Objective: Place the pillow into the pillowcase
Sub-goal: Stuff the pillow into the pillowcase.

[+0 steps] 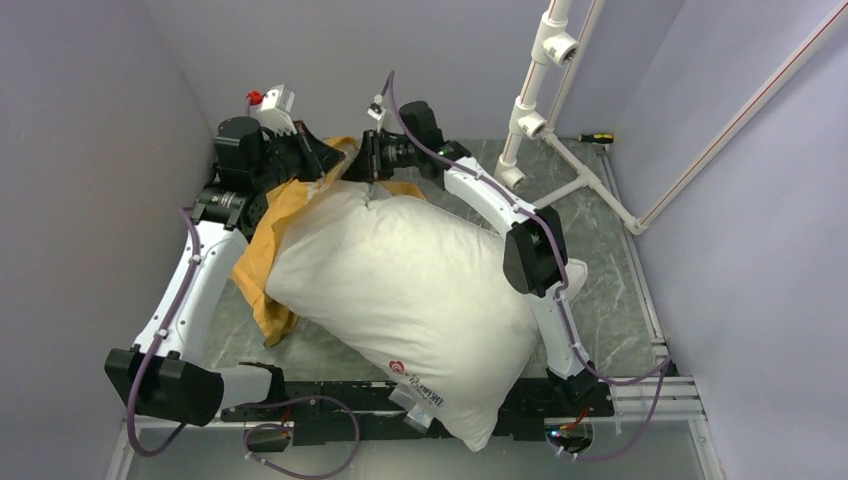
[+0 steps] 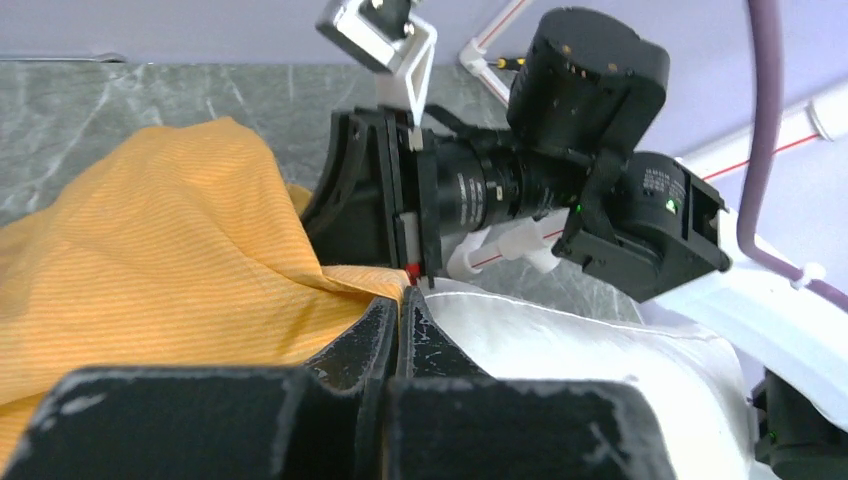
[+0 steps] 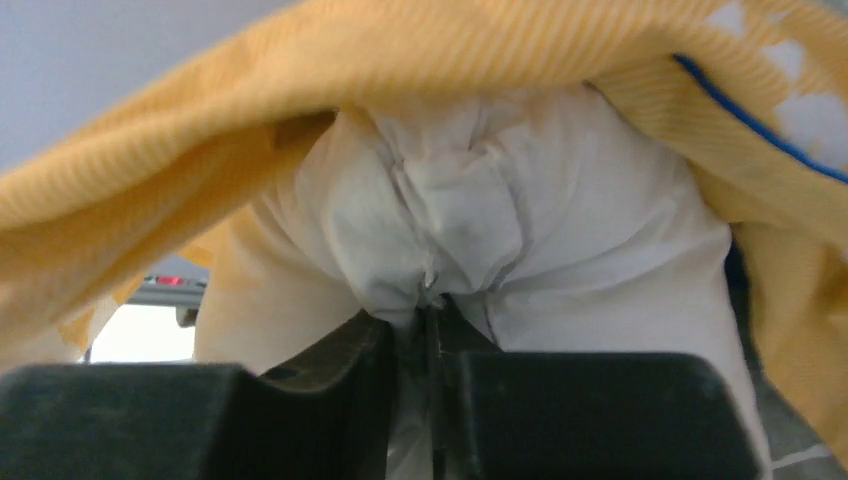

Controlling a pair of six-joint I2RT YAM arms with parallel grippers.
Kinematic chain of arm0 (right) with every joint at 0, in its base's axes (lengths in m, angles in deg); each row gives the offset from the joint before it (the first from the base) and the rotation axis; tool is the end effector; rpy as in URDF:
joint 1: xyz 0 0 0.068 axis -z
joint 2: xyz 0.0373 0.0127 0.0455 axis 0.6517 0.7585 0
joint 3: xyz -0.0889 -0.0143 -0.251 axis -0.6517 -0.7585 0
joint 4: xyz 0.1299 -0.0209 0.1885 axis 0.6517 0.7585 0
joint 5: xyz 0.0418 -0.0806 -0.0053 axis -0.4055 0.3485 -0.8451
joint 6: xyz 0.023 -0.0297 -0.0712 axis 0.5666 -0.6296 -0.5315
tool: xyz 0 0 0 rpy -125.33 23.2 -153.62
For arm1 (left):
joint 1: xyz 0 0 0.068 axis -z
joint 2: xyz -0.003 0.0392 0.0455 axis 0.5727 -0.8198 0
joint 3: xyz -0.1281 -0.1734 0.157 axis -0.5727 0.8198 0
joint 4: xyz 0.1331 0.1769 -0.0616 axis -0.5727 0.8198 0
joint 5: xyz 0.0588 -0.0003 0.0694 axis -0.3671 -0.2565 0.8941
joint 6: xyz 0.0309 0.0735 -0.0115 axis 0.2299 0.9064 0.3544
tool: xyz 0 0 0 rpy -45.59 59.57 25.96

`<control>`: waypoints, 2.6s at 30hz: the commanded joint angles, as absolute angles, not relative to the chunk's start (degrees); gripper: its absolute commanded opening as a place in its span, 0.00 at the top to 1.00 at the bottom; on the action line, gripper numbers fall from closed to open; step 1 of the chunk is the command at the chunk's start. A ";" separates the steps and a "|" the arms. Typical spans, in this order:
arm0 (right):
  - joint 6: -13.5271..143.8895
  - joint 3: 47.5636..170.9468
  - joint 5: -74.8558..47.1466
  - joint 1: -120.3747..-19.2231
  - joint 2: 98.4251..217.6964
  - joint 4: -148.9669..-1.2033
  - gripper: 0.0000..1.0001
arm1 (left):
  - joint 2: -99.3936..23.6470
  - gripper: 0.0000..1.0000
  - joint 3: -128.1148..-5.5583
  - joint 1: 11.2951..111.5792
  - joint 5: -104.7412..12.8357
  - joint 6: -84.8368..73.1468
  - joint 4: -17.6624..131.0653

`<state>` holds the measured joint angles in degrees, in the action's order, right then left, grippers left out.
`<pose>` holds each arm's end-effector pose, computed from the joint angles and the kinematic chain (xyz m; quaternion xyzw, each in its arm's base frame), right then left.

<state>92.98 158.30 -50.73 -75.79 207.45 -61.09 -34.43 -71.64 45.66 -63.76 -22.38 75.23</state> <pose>0.3965 0.3386 0.3049 -0.2196 0.7589 0.5572 0.2557 0.2684 -0.0821 0.4097 0.0272 0.7669 -0.3697 0.5238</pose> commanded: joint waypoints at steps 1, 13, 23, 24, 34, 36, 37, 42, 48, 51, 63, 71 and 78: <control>97.70 152.06 -58.89 -77.64 199.67 -68.39 0.96 | -32.61 1.00 -76.21 46.63 -59.45 -20.18 75.71; 101.73 137.55 -73.77 -81.11 188.63 -79.51 1.00 | -40.21 1.00 -86.19 46.45 -51.52 -15.97 75.38; 122.94 160.38 -71.45 -82.53 204.92 -96.00 1.00 | -42.17 1.00 -91.63 46.45 -73.71 -18.40 77.19; 126.76 162.32 -71.20 -82.50 206.68 -99.26 1.00 | -41.59 1.00 -91.50 46.52 -74.45 -18.50 77.79; 140.05 169.91 -61.76 -79.40 211.82 -109.18 1.00 | -34.59 1.00 -92.17 46.54 -81.75 -18.80 79.11; 138.42 173.64 -60.18 -78.58 211.16 -106.76 1.00 | -33.81 1.00 -92.92 46.81 -83.63 -18.54 78.42; 137.29 176.39 -59.81 -78.26 211.15 -105.36 1.00 | -33.23 1.00 -93.07 47.23 -83.51 -18.45 77.68; 136.27 177.37 -60.68 -78.02 208.29 -109.76 1.00 | -30.74 1.00 -91.42 50.66 -83.36 -15.51 72.50; 137.59 160.54 -61.87 -77.78 203.44 -116.05 1.00 | -33.01 1.00 -87.27 57.41 -83.19 -11.49 76.43; 140.52 144.05 -57.14 -76.62 200.44 -119.31 1.00 | -31.94 1.00 -78.42 61.23 -79.52 -12.57 75.13; 150.23 152.30 -55.20 -70.46 206.68 -121.33 1.00 | -42.53 1.00 -83.95 89.23 -69.09 -5.28 79.25; 151.38 152.80 -56.04 -70.07 207.58 -121.65 1.00 | -44.91 1.00 -84.60 93.08 -59.26 -6.22 79.48; 149.16 134.74 -57.56 -69.24 201.27 -122.28 1.00 | -34.59 1.00 -73.20 92.95 -31.22 -12.84 91.50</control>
